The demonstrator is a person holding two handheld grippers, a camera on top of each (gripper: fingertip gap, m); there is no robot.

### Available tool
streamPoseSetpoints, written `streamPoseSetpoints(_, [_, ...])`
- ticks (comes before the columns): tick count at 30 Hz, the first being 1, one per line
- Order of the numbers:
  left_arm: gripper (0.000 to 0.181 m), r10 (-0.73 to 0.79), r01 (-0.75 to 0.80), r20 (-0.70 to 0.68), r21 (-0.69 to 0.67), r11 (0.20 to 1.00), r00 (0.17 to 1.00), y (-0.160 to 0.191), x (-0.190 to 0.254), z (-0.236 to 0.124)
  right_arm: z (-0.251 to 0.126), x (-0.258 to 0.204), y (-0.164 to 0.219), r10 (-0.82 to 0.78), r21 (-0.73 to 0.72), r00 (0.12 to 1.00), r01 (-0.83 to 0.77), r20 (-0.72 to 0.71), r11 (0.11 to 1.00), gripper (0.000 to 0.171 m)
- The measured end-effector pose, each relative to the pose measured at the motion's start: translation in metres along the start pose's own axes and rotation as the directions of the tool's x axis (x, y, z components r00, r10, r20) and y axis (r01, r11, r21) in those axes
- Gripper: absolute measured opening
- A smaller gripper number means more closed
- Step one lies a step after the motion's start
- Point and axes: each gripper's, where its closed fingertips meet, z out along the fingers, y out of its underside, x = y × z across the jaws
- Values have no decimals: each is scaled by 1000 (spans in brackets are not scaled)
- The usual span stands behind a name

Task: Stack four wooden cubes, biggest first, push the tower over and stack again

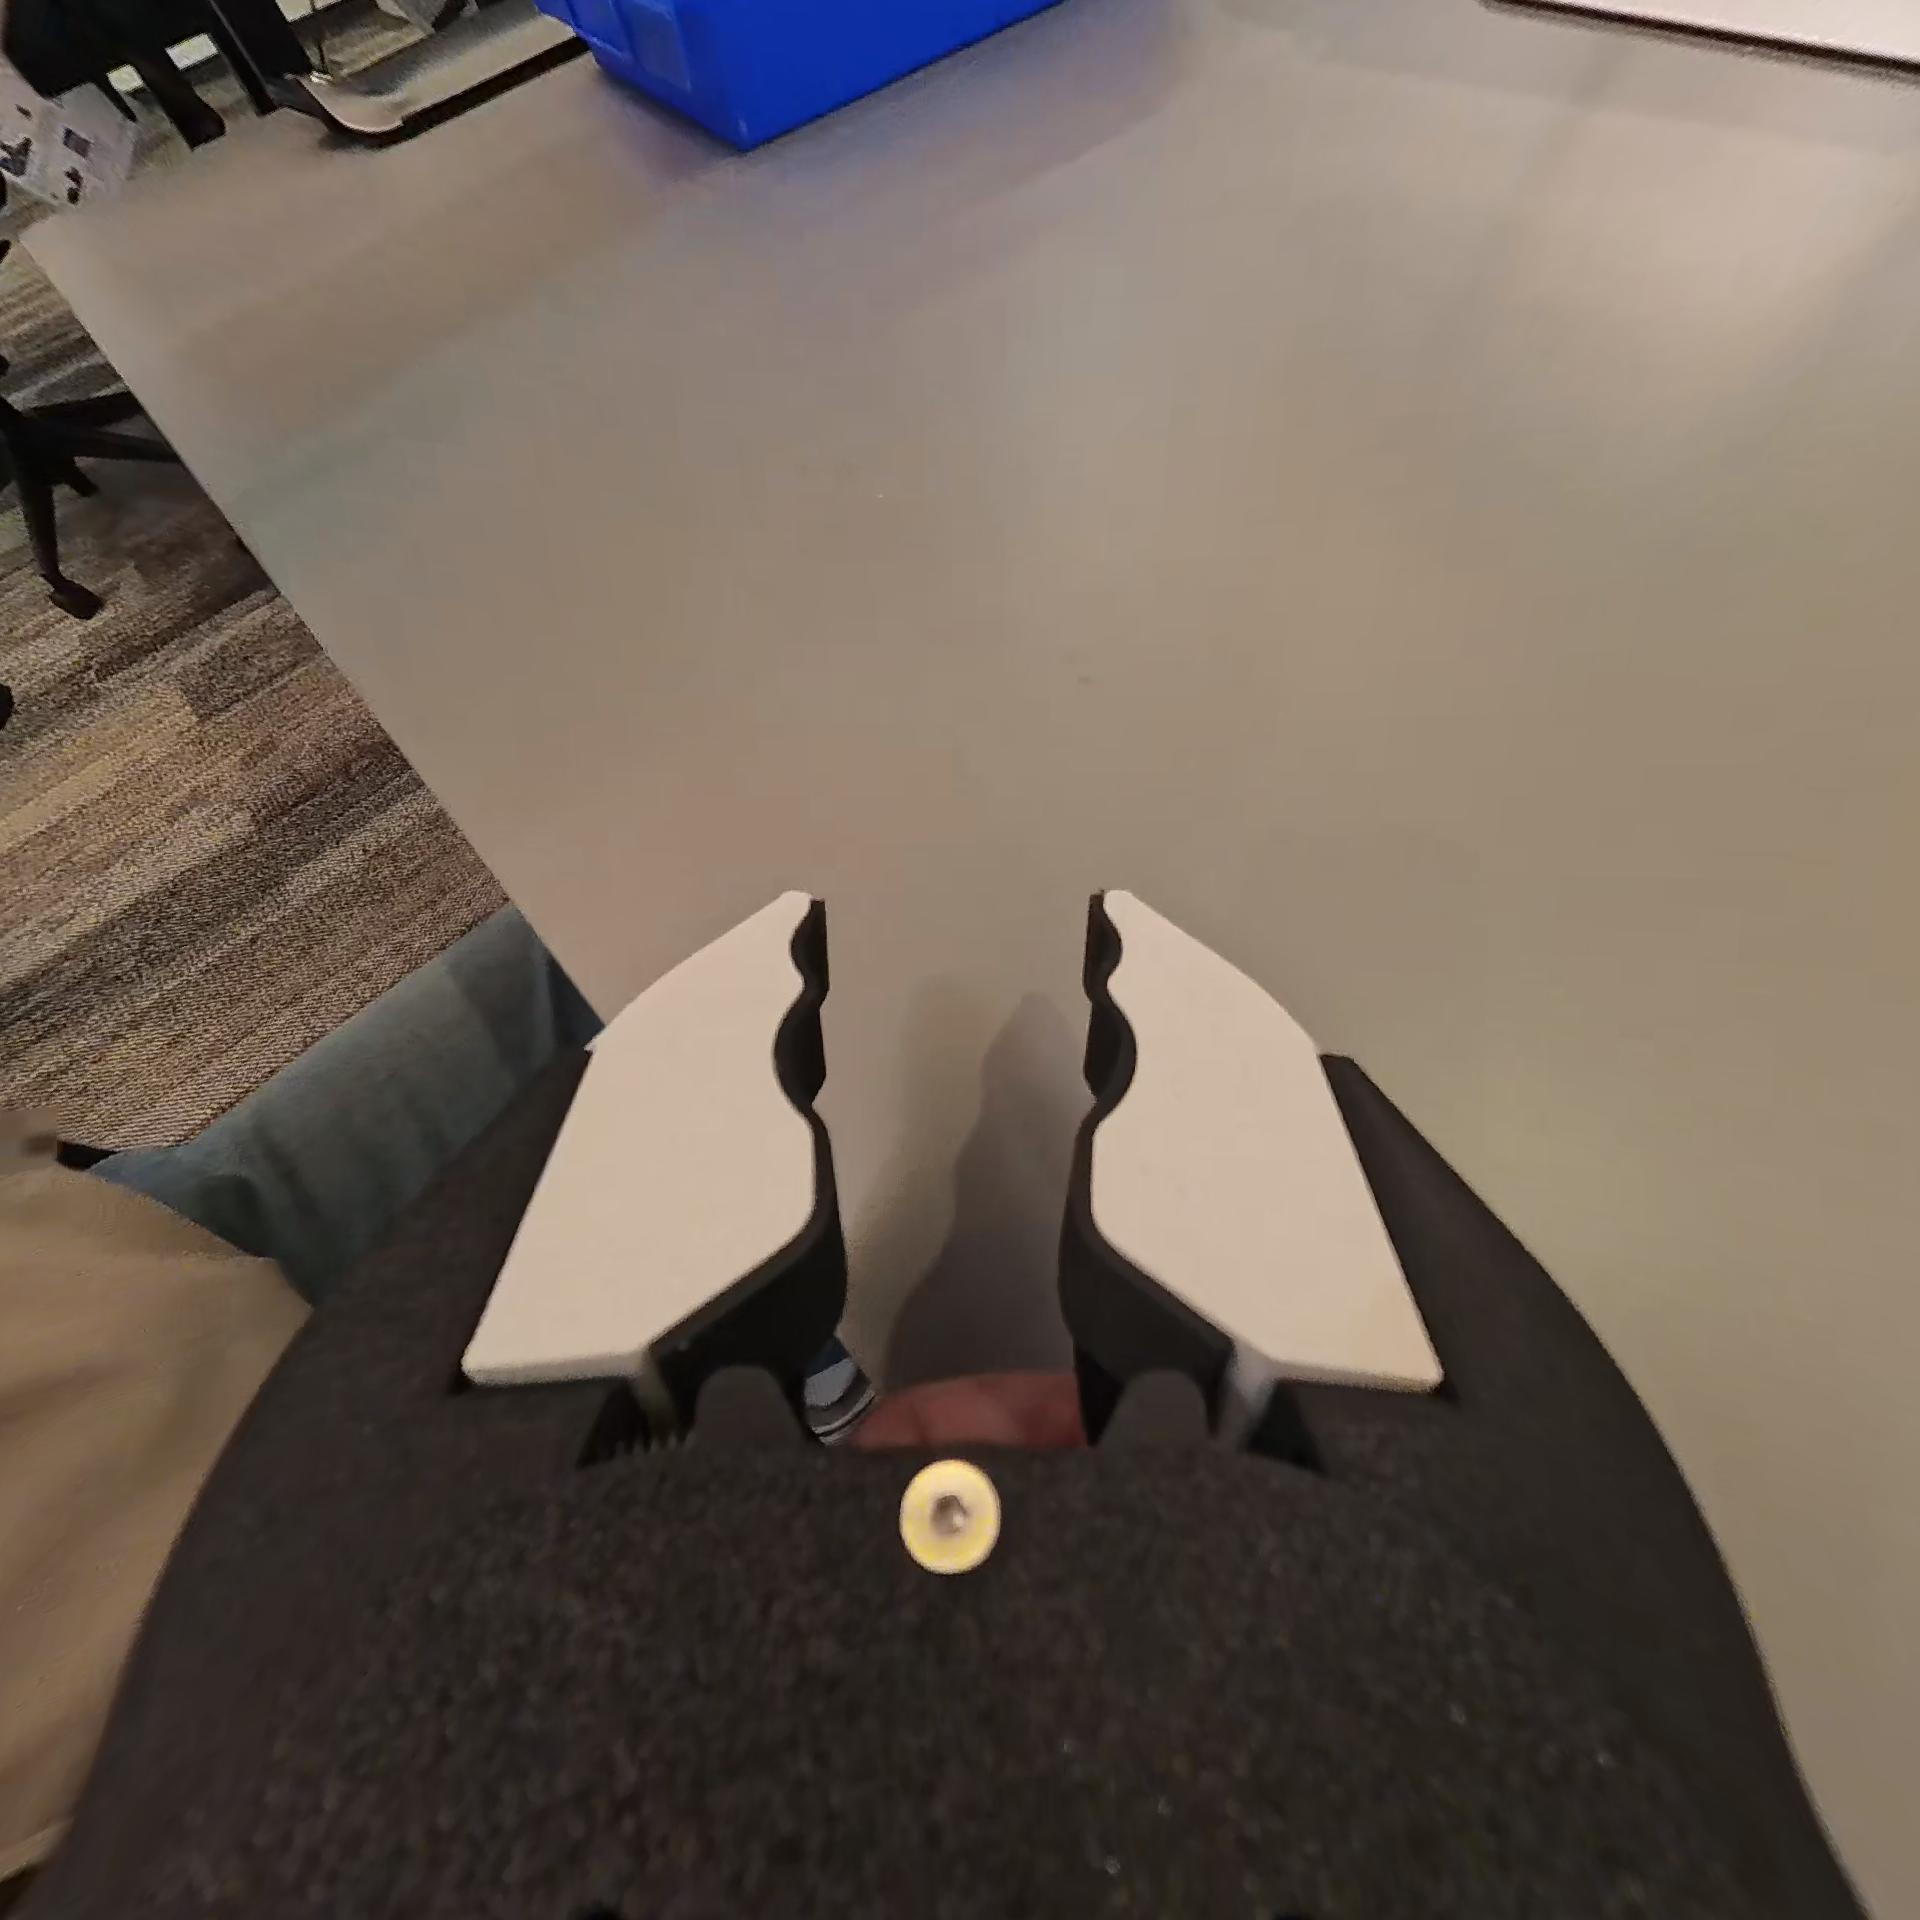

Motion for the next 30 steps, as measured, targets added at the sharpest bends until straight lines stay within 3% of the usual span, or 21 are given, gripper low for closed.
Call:
streamPoseSetpoints(7, [60, -78, 97, 76, -292, 951, 994, 46, -49, 136, 4, 0, 3, -3, -6, 1000, 3, -9, 1000, 46])
streamPoseSetpoints(14, [59, -178, 188, 64, -446, 875, 982, 94, -51, 204, 6, -3, 4, 3, -19, 1000, -3, 27, 1000, 45])
streamPoseSetpoints(23, [60, -240, 253, 88, -451, 856, 967, 99, -40, 218, 5, -5, 4, 32, -17, 997, -31, 76, 999, 41])
streamPoseSetpoints(26, [68, -178, 232, 154, -511, 828, 972, 111, -47, 210, 4, -6, 4, 23, -11, 996, -22, 81, 1000, 41])
streamPoseSetpoints(30, [74, -170, 235, 178, -460, 856, 969, 100, -54, 185, 4, -6, 3, 23, -2, 996, -23, 81, 1000, 41])
